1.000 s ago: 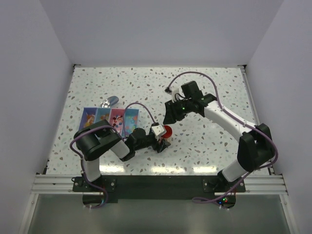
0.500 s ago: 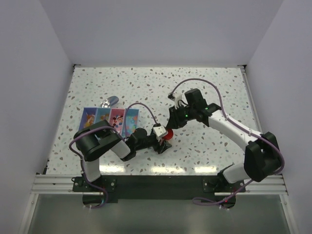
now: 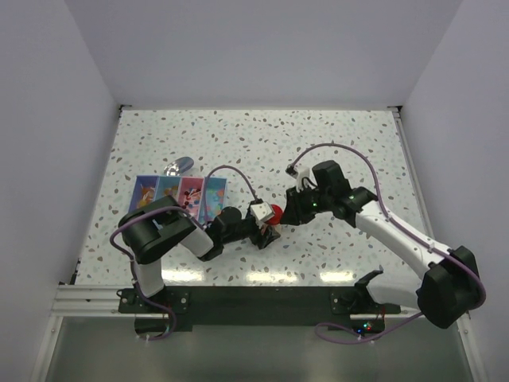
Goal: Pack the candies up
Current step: Screw the bottle lid onto the packing bottle, then reset both arms
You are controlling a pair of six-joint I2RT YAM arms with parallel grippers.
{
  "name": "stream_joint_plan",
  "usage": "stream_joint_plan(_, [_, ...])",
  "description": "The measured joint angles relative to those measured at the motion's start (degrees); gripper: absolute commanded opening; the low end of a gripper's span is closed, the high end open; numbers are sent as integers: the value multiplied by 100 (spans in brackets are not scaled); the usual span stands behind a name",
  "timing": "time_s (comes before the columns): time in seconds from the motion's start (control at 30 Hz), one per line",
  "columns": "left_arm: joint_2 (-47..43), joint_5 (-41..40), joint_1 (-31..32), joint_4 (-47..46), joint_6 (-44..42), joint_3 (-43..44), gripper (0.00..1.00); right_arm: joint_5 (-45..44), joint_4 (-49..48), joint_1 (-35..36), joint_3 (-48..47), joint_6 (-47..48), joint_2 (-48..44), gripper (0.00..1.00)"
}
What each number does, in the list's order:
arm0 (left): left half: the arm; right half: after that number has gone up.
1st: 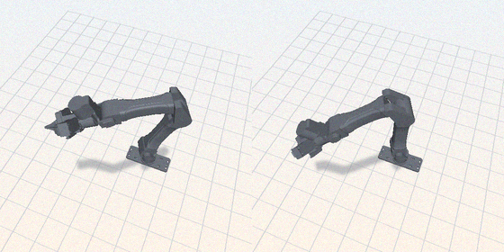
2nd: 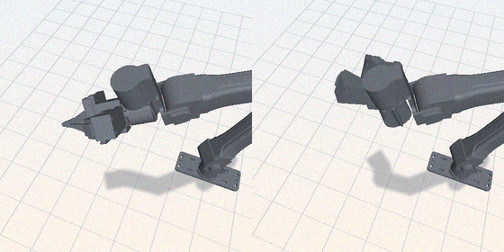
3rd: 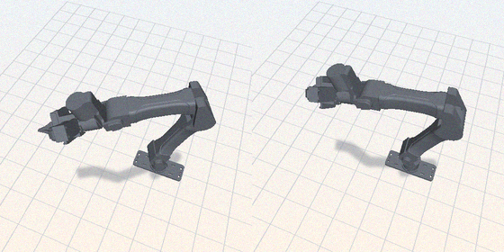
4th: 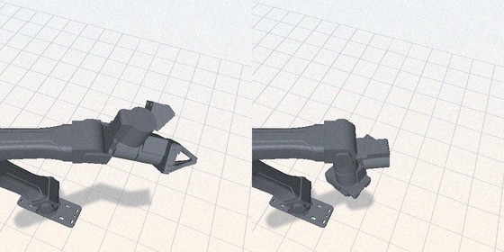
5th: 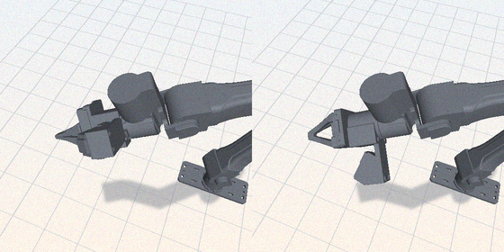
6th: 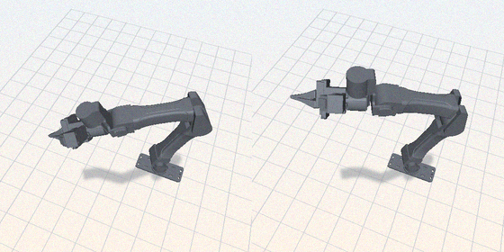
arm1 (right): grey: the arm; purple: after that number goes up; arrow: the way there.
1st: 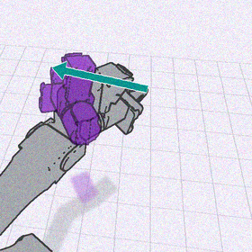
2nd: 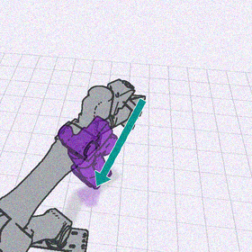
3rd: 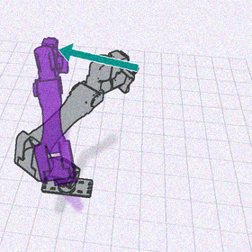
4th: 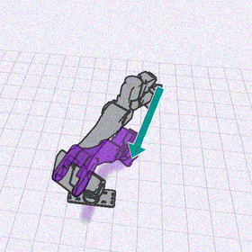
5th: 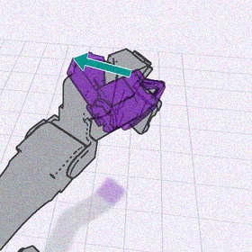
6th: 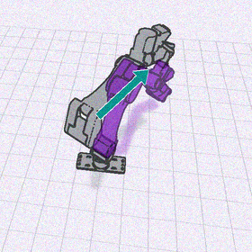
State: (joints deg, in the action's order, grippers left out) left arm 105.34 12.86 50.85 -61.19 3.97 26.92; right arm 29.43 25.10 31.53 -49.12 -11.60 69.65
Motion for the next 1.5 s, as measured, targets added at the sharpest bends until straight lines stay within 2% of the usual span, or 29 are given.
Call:
stream_joint_plan(0.03, [0,-26,-11,-2,0,0,34,-11,81,26,0,0,-39,28])
stream_joint_plan(0.1, [2,-94,-31,-2,-2,0,43,-42,234,76,-4,2,-116,31])
stream_joint_plan(0.13, [2,-122,-35,-4,-4,0,52,-98,293,83,-9,4,-146,34])
stream_joint_plan(0.2, [2,-149,-37,-4,-7,-2,62,-199,389,83,-35,9,-177,38])
stream_joint_plan(0.23, [2,-162,-37,-7,-7,-2,75,-269,422,81,-50,13,-181,44])
stream_joint_plan(0.3, [0,-190,-37,-2,-22,-13,88,-367,466,79,-83,24,-181,49])
stream_joint_plan(0.33, [0,-229,-37,44,-33,-39,100,-420,485,79,-101,37,-184,52])
stream_joint_plan(0.6, [-210,-442,-55,66,-59,-367,100,-774,640,79,-317,223,-260,80])
stream_joint_plan(0.7, [-415,-527,-52,131,-57,-555,100,-1005,678,76,-343,271,-343,86])
stream_joint_plan(0.87, [-1130,-730,-13,492,-57,-1040,100,-1552,761,66,-365,313,-509,89])
stream_joint_plan(1.0, [-2002,-916,-2,955,-50,-1335,100,-2208,903,13,-470,334,-525,92])
stream_joint_plan(1.07, [-2610,-1060,39,1303,-44,-1429,100,-2612,1023,-33,-555,332,-525,99])
stream_joint_plan(1.33, [-5410,-2190,55,3285,76,-1443,100,-4334,1222,-286,-767,345,-1049,99])
stream_joint_plan(1.5, [-6684,-2889,55,4505,232,-1025,100,-5460,1309,-415,-903,227,-1604,99])
